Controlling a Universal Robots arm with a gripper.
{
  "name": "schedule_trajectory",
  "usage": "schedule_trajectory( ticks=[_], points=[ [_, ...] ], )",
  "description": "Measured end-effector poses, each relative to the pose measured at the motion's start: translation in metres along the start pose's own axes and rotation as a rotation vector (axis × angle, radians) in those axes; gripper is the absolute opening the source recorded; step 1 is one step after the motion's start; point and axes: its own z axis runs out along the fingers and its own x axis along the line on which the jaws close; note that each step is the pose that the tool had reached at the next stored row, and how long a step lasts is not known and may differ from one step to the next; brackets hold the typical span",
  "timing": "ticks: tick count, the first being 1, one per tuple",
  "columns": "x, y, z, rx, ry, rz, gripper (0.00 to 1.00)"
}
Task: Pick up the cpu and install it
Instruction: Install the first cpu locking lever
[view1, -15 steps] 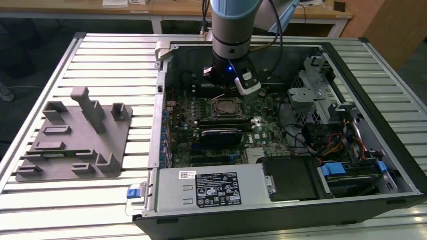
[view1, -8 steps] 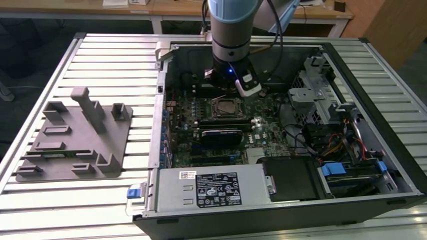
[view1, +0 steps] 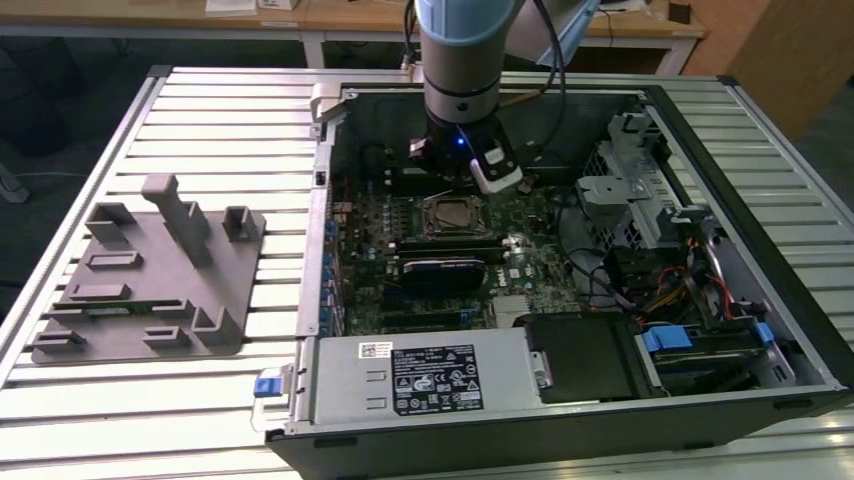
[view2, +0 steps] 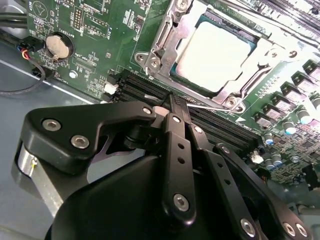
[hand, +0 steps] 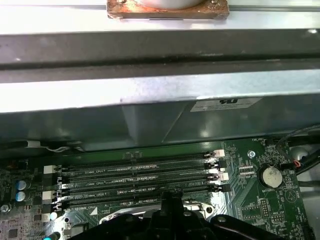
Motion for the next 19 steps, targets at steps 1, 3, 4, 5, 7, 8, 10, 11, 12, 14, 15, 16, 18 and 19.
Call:
schedule_trajectory(
  ticks=[1, 3, 4, 5, 7, 8, 10, 11, 12, 14, 15, 16, 18, 19],
  points=[
    [0.0001, 0.0006, 0.0002, 0.0014, -0.0011, 0.003, 0.11],
    [0.0001, 0.0011, 0.0004, 0.0051, -0.0047, 0.016, 0.11],
    [0.0001, 0.0012, 0.0005, 0.0067, -0.0081, 0.027, 0.11],
    [0.0001, 0.0012, 0.0006, 0.0084, -0.0114, 0.039, 0.11],
    [0.0002, 0.0012, 0.0008, 0.0115, -0.0181, 0.064, 0.11],
    [0.0002, 0.0013, 0.0009, 0.0127, -0.0212, 0.075, 0.11],
    [0.0003, 0.0018, 0.0013, 0.0144, -0.0265, 0.094, 0.11],
    [0.0003, 0.0022, 0.0015, 0.0152, -0.0288, 0.103, 0.11],
    [0.0004, 0.0025, 0.0017, 0.0160, -0.0310, 0.111, 0.11],
    [0.0005, 0.0034, 0.0021, 0.0174, -0.0351, 0.126, 0.11],
    [0.0006, 0.0039, 0.0023, 0.0179, -0.0369, 0.133, 0.11],
    [0.0007, 0.0045, 0.0026, 0.0185, -0.0385, 0.138, 0.11],
    [0.0014, 0.0059, 0.0030, 0.0193, -0.0411, 0.148, 0.11],
    [0.0018, 0.0066, 0.0032, 0.0197, -0.0421, 0.152, 0.11]
  ],
)
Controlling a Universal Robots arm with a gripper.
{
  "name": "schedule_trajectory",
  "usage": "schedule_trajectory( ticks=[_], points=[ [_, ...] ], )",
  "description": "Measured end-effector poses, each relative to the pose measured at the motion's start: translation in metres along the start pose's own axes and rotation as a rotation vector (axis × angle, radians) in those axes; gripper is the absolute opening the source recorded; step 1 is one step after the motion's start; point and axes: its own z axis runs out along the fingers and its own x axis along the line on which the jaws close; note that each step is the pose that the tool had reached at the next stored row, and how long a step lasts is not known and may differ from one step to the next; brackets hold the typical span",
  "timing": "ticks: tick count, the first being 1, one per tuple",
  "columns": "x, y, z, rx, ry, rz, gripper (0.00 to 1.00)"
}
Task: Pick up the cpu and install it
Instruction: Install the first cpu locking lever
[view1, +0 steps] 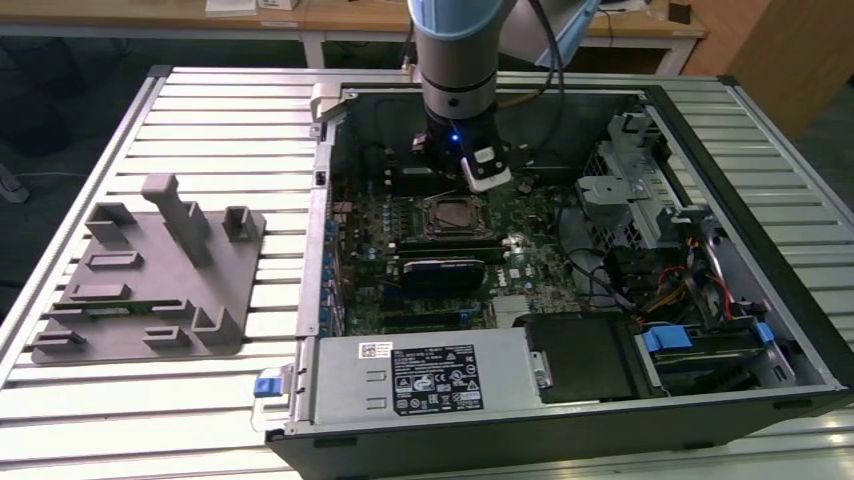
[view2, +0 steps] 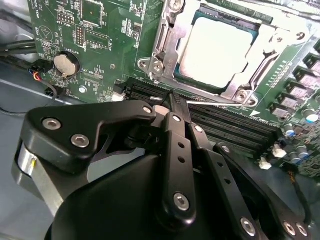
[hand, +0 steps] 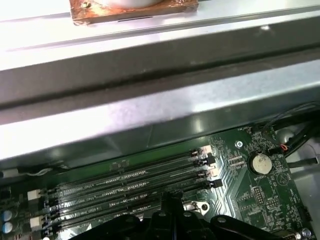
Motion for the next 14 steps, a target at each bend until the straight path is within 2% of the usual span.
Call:
schedule_trajectory(
  ticks=[14],
  points=[
    [0.0094, 0.0017, 0.0023, 0.0037, -0.0108, 0.032, 0.11]
  ],
)
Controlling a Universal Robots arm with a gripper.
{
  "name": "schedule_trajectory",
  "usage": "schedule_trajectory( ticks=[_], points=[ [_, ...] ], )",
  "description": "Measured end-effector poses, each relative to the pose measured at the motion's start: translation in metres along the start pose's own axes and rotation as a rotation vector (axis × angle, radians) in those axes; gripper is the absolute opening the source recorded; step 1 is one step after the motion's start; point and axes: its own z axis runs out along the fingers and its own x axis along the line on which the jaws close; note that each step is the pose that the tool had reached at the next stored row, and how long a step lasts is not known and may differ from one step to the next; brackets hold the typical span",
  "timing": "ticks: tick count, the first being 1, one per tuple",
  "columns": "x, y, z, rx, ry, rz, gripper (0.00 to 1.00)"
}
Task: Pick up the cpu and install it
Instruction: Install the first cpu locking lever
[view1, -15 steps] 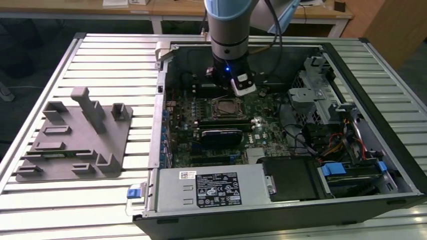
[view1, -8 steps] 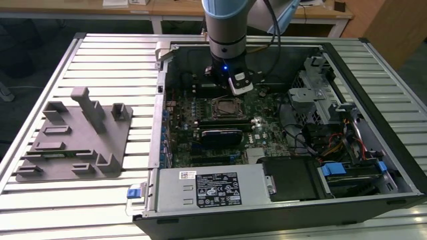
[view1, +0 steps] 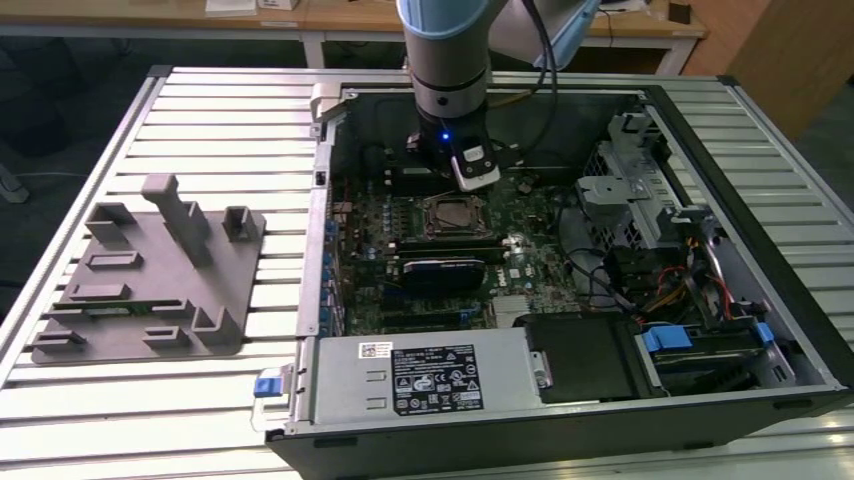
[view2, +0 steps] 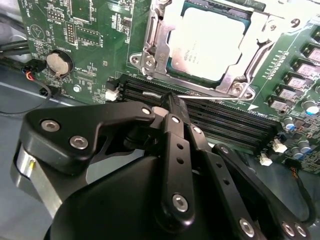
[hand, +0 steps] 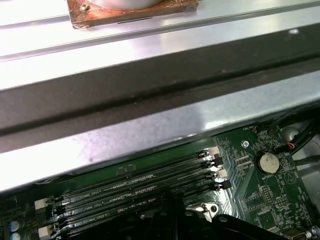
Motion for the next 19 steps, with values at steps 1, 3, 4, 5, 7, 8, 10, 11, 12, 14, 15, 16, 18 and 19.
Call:
schedule_trajectory(
  ticks=[1, 3, 4, 5, 7, 8, 10, 11, 12, 14, 15, 16, 18, 19],
  points=[
    [0.0002, -0.0001, 0.0003, 0.0010, -0.0009, 0.002, 0.11],
    [0.0003, -0.0003, 0.0006, 0.0040, -0.0024, 0.004, 0.11],
    [0.0003, -0.0003, 0.0006, 0.0040, -0.0024, 0.004, 0.11],
    [0.0003, -0.0003, 0.0006, 0.0040, -0.0025, 0.004, 0.11],
    [0.0003, -0.0003, 0.0007, 0.0047, -0.0029, 0.004, 0.11],
    [0.0003, -0.0003, 0.0009, 0.0065, -0.0037, 0.003, 0.11],
    [0.0004, -0.0004, 0.0012, 0.0133, -0.0058, 0.002, 0.11],
    [0.0004, -0.0004, 0.0014, 0.0166, -0.0069, 0.001, 0.11],
    [0.0004, -0.0005, 0.0016, 0.0197, -0.0080, 0.001, 0.11],
    [0.0004, -0.0007, 0.0022, 0.0247, -0.0100, 0.000, 0.11],
    [0.0004, -0.0008, 0.0026, 0.0257, -0.0106, 0.000, 0.11],
    [0.0005, -0.0009, 0.0028, 0.0261, -0.0107, -0.001, 0.11],
    [0.0005, -0.0010, 0.0032, 0.0262, -0.0108, -0.001, 0.11],
    [0.0006, -0.0010, 0.0034, 0.0262, -0.0108, 0.000, 0.11]
  ],
)
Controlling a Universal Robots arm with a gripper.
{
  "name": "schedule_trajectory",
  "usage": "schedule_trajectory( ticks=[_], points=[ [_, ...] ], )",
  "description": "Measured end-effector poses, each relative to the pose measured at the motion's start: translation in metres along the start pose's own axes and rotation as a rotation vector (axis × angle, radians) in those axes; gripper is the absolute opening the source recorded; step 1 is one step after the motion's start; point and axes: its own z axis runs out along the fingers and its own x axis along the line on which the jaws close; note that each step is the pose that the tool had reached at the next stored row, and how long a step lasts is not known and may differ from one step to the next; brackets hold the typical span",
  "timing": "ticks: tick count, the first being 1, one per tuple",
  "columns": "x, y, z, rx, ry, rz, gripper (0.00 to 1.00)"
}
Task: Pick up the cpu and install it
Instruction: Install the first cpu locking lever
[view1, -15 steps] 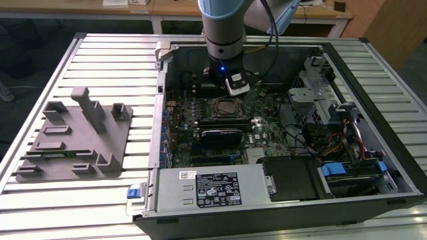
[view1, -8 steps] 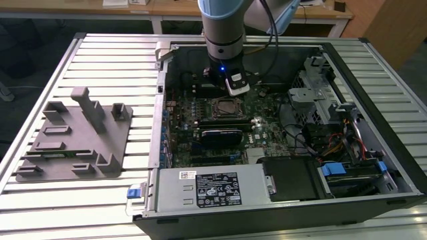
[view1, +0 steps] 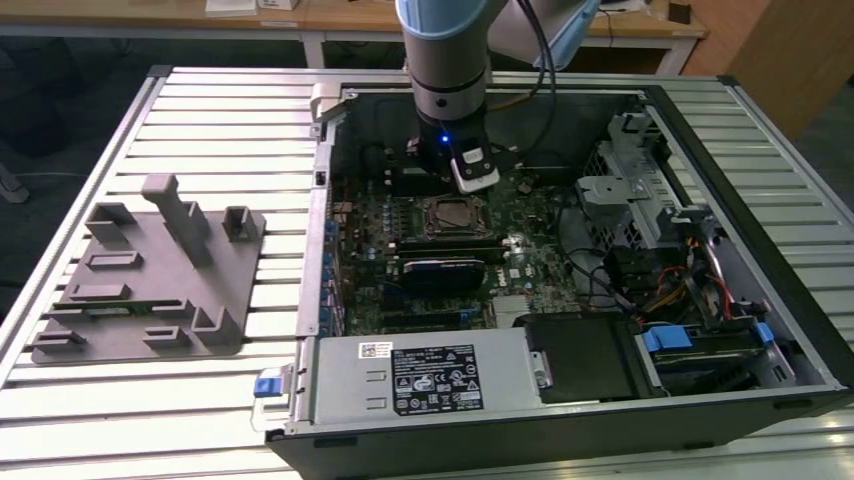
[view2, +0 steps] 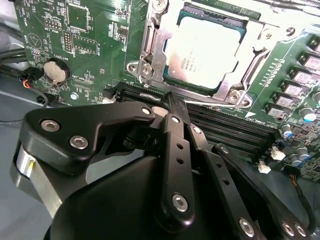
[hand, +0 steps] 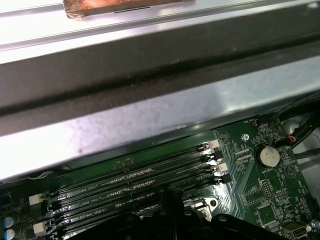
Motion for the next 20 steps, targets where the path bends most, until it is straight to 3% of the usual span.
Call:
schedule_trajectory(
  ticks=[15, 20],
  points=[
    [0.0013, 0.0051, 0.0035, 0.0003, -0.0003, 0.000, 0.11],
    [0.0015, 0.0050, 0.0046, 0.0097, -0.0029, -0.001, 0.11]
  ],
)
